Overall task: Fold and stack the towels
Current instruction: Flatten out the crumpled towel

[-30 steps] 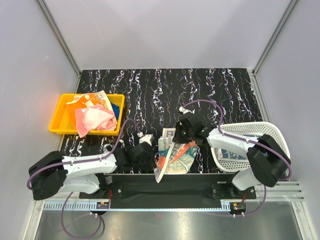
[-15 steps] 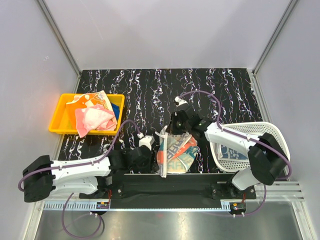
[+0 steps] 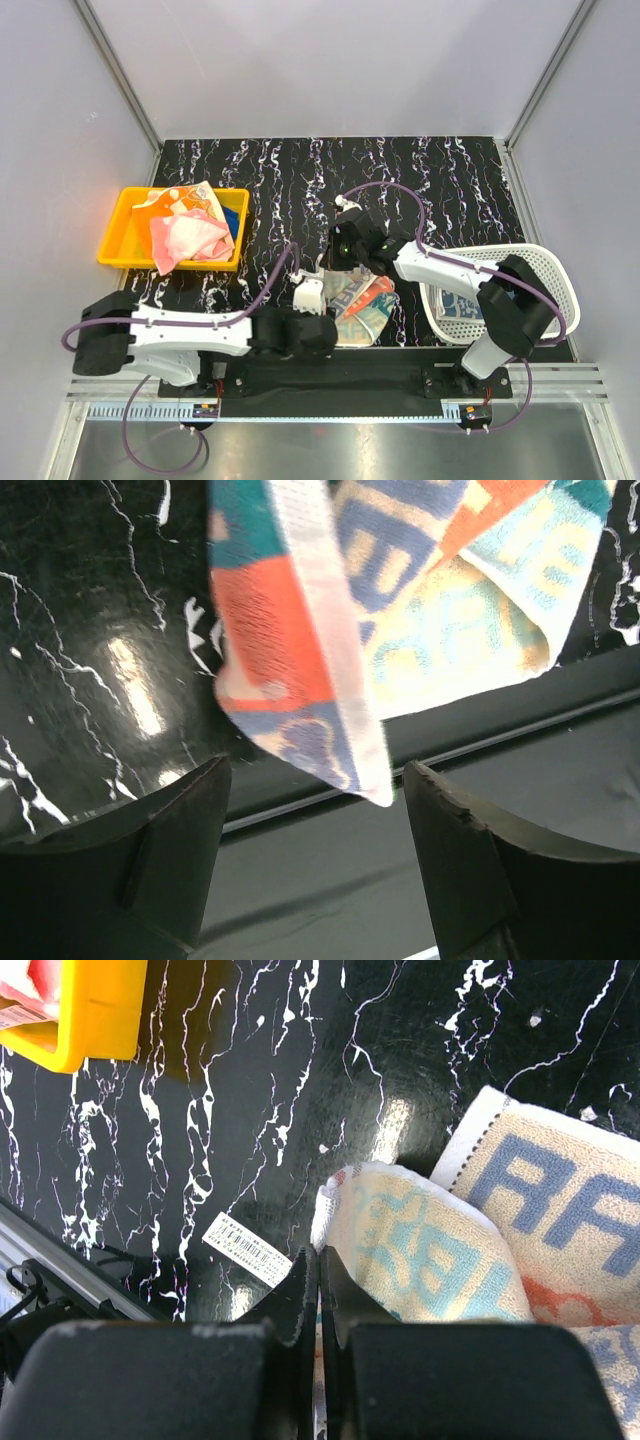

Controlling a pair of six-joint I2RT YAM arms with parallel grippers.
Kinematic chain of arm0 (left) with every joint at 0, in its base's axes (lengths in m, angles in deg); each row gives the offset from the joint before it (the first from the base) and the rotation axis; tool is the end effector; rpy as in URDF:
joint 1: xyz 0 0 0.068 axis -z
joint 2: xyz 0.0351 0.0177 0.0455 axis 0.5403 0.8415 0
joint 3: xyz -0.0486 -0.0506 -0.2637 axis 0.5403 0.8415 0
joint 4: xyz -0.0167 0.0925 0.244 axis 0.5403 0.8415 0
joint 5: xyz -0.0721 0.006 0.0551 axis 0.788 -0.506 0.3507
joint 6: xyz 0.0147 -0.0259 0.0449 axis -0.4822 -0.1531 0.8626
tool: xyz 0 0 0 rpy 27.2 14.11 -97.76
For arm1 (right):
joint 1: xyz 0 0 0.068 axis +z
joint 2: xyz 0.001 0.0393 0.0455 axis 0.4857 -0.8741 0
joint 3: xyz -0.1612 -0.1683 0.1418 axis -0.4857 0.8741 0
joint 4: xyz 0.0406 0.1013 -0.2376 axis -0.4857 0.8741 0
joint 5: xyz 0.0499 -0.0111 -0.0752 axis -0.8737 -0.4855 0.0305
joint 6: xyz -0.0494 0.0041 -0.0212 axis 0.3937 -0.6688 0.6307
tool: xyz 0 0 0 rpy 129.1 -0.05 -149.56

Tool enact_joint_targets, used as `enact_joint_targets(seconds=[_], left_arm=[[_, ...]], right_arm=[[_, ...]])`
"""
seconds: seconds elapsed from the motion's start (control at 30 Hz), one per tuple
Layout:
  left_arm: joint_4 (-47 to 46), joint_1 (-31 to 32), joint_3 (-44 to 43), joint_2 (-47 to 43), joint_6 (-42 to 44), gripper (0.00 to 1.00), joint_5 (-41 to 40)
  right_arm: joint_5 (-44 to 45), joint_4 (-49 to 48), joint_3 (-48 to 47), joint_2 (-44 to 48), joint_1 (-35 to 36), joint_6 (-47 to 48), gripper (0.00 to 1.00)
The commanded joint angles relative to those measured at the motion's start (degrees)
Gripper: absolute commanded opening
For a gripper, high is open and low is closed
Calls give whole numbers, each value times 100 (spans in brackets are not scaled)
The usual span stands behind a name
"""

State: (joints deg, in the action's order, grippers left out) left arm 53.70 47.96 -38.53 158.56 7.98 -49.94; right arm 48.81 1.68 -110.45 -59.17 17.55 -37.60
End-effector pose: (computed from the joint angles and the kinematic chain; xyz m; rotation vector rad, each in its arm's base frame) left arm 0.0528 -0.2216 0.2029 0.2077 2.5265 -0.3946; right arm 0.2376 0.2531 0.2213 -0.2566 2.4183 0.7411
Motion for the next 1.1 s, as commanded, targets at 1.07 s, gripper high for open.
enact_joint_targets(seconds=[1.07], left_arm=[[1898,1057,-1577,2342,-1923,36,-1402]], right_arm=[[163,-233,-89,7,76,-149,0]])
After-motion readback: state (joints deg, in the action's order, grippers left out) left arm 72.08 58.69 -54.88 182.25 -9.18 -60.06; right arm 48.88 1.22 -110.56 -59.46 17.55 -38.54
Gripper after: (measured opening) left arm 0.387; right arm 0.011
